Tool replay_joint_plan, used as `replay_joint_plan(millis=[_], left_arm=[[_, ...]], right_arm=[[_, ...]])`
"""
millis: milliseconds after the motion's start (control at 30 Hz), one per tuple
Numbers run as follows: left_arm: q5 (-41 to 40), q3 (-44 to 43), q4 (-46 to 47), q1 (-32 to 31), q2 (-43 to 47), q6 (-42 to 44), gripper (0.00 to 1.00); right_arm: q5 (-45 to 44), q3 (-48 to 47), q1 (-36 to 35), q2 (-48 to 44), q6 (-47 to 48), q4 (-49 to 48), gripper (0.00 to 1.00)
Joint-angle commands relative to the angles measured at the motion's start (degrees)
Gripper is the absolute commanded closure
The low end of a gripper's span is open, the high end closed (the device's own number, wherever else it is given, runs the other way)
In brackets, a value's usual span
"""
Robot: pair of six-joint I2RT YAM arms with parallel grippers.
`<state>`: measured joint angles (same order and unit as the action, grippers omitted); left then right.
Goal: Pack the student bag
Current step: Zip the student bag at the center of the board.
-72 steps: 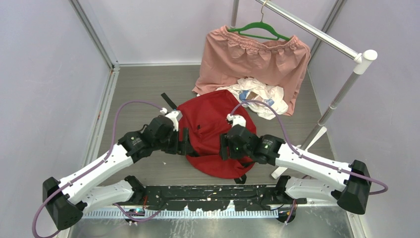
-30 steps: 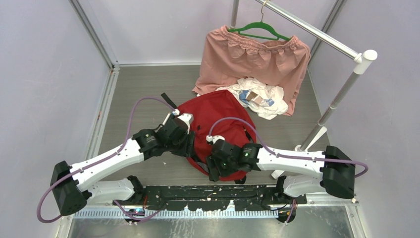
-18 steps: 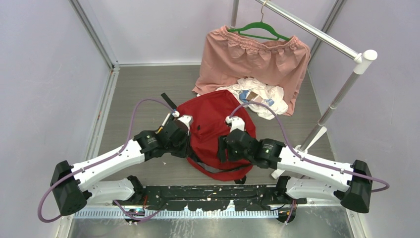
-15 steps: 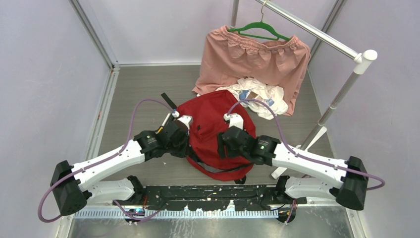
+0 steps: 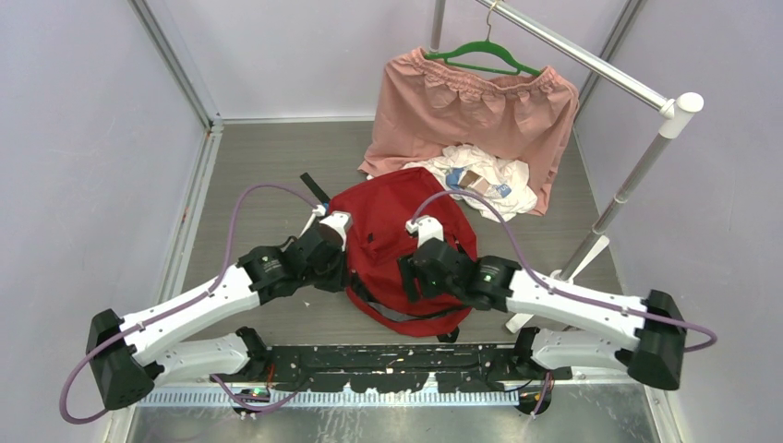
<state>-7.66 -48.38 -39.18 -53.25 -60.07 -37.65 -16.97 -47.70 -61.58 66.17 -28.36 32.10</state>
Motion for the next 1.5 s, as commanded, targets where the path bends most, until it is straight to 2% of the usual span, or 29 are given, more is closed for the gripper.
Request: replay_joint_plan(millis=[0,233,333,367,500,567,767,867,900,933,967,1000,1033,1133,1300,1333,1367,1400,1467], left_arm=[[-2.3,-0.4,0.4,-0.3,2.5,-0.3,1.0],[-2.4,-0.8,-0.2,-0.3,2.5,-0.2,1.0],[-2.1,-1.0,0.0,-0.3,2.3,-0.2,1.0],[-2.0,-1.1,-0.1,-0.3,2.3,-0.2,1.0],[-1.7,-1.1,-0.1,-0.3,2.6,-0.1,1.0],[-1.6,-1.1,0.0,-0.3,3.0,-0.3,1.0],[-1.5,-1.2,-0.6,-0.3,5.3,-0.9,1.0],[-1.2,-1.3,-0.7,-0.3,6.9,-1.2,1.0],[-1.2,-1.3,-0.6,-0.3,7.3,-1.3,1.0],[-0.9,-1.4,-0.6,-0.3,7.6,-1.4,1.0],[-0.6,-1.4,-0.5,-0.3,7.9,-1.5,1.0],[-0.4,-1.3,-0.3,-0.3,7.9,-1.5,1.0],[-0.1,-1.3,-0.3,-0.3,8.0,-1.5,1.0],[0.0,-1.2,-0.4,-0.3,7.5,-1.5,1.0],[0.4,-0.2,0.4,-0.3,7.7,-1.6,1.0],[0.4,0.0,0.4,-0.3,7.8,-1.7,1.0],[0.5,0.0,0.3,-0.3,7.9,-1.7,1.0],[0.5,0.1,0.2,-0.3,8.1,-1.7,1.0],[0.5,0.2,0.0,-0.3,8.4,-1.7,1.0]], right_arm=[[1.5,3.0,-3.0,-7.4,0.8,-6.6,0.26],[-1.3,3.3,-4.8,2.1,0.8,-5.2,0.27],[-4.3,3.6,-5.0,5.2,0.3,-5.0,0.31],[-5.6,3.4,-5.0,5.6,0.2,-4.7,0.38],[-9.7,2.2,-5.0,3.0,-0.6,-2.4,0.96],[-9.7,0.7,-5.0,0.4,-0.3,-0.3,0.99],[-11.4,-2.1,-5.0,-8.3,0.6,3.0,0.99],[-10.4,-4.8,-5.0,-7.4,0.6,6.1,0.99],[-9.2,-5.3,-5.0,-6.2,0.8,6.9,0.96],[-7.9,-5.5,-5.0,-4.7,0.6,7.1,0.82],[-6.7,-5.3,-5.4,-3.2,0.4,6.6,0.62],[-6.1,-4.9,-6.1,-1.8,0.5,5.8,0.47],[-6.7,-5.0,-7.4,-0.3,0.7,5.3,0.37],[-11.6,-5.5,-10.5,4.4,1.6,3.8,0.3],[-21.2,-5.5,-11.4,14.9,1.2,1.3,0.29],[-23.5,-6.2,-11.4,16.9,0.5,2.0,0.32],[-26.1,-6.8,-11.4,18.5,-0.3,2.5,0.43],[-27.7,-7.3,-11.4,19.5,-0.7,2.9,0.64],[-28.9,-7.8,-11.4,19.2,-1.0,3.3,0.96]])
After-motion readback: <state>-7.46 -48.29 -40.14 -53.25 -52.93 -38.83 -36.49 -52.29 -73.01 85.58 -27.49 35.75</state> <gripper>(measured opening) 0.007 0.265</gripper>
